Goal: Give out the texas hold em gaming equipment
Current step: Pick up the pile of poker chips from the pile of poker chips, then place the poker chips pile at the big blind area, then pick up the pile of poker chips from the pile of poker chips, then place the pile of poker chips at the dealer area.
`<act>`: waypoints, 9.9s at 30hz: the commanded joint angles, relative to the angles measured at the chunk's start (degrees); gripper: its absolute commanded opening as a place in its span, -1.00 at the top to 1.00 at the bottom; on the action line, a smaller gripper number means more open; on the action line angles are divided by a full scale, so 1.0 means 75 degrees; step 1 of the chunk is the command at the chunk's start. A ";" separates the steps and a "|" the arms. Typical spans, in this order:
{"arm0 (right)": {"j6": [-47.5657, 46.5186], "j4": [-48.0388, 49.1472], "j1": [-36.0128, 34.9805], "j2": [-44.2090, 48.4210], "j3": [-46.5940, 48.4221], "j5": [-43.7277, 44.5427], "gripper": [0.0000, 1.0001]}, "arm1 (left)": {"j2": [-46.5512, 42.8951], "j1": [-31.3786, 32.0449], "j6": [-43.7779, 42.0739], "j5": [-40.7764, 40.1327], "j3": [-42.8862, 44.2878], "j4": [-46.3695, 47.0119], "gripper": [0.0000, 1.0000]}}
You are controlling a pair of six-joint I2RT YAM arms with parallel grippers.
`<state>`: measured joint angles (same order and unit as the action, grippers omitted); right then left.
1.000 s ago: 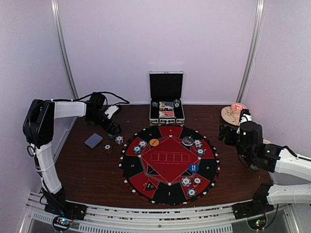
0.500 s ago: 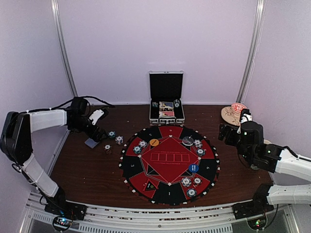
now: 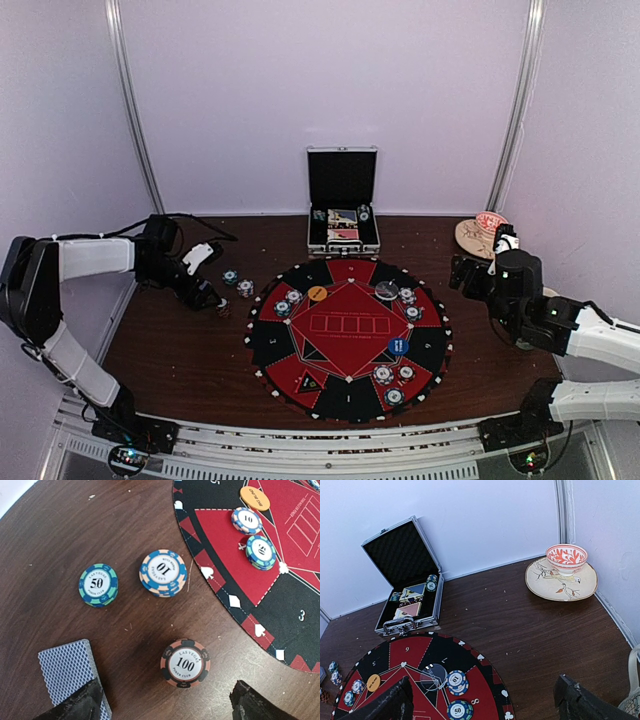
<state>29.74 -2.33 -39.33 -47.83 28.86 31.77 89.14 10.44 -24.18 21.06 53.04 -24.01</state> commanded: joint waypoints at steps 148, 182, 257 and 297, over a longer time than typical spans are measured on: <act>-0.0179 0.0058 0.0029 -0.0333 0.0154 -0.0155 -1.00 | 0.4074 0.2519 0.0952 -0.0306 0.3976 0.0074 0.33; -0.0185 0.0076 0.0030 -0.0358 0.0155 -0.0168 -1.00 | 0.2401 0.2496 0.0816 -0.0673 0.3633 -0.0034 -0.18; -0.0197 0.0076 0.0029 -0.0482 0.0174 -0.0227 -1.00 | 0.1636 0.0460 -0.0102 0.0053 0.0405 0.0642 -0.23; -0.0110 0.0059 0.0029 -0.0382 0.0139 0.0003 -1.00 | 0.1743 0.2911 0.0362 -0.0509 0.3451 -0.0794 0.45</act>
<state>28.69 -1.89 -39.33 -52.45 28.88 30.09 97.45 28.10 -23.59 18.55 71.00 -27.49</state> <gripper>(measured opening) 0.997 0.396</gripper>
